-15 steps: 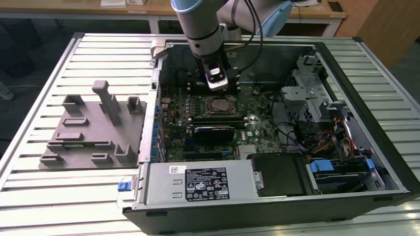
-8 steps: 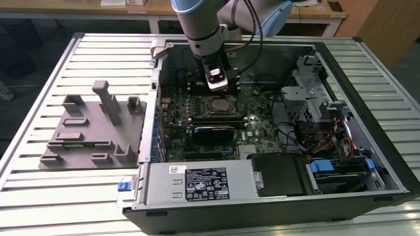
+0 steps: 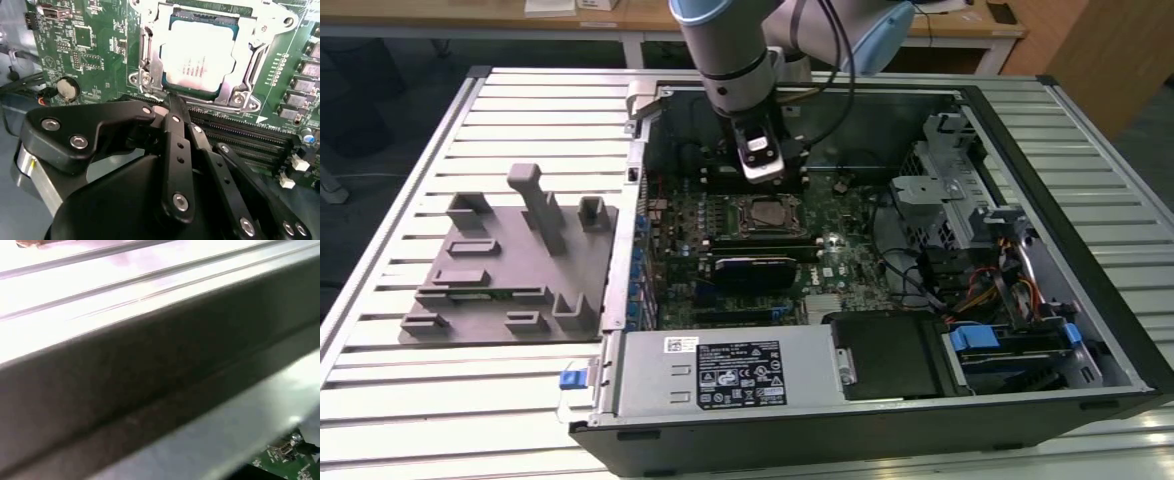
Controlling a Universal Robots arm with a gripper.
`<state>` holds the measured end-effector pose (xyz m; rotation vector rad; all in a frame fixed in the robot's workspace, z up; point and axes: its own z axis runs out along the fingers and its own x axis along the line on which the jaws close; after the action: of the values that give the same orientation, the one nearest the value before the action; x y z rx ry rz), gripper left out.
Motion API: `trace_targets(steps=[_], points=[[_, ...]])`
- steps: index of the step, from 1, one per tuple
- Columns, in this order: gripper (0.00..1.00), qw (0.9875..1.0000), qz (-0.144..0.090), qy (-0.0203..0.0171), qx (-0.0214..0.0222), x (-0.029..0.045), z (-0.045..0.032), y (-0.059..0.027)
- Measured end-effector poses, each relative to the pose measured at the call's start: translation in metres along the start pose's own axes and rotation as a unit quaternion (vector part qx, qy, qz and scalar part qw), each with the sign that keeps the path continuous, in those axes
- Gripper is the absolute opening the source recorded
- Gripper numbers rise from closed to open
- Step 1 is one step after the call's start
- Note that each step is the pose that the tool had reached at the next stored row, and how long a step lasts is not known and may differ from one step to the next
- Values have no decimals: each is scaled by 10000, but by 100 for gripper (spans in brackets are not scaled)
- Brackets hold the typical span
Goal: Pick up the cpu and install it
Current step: 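Install the first cpu locking lever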
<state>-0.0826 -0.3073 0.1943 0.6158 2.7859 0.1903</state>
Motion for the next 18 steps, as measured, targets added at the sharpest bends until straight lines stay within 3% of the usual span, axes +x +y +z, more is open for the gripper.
trace_targets(steps=[7,13,15,18], points=[[11,10000,0,0,0,-35,-136,27],[11,10000,0,1,0,-36,-143,28],[11,10000,-1,55,45,-41,-141,30],[11,9995,-4,235,193,-71,-128,43]])
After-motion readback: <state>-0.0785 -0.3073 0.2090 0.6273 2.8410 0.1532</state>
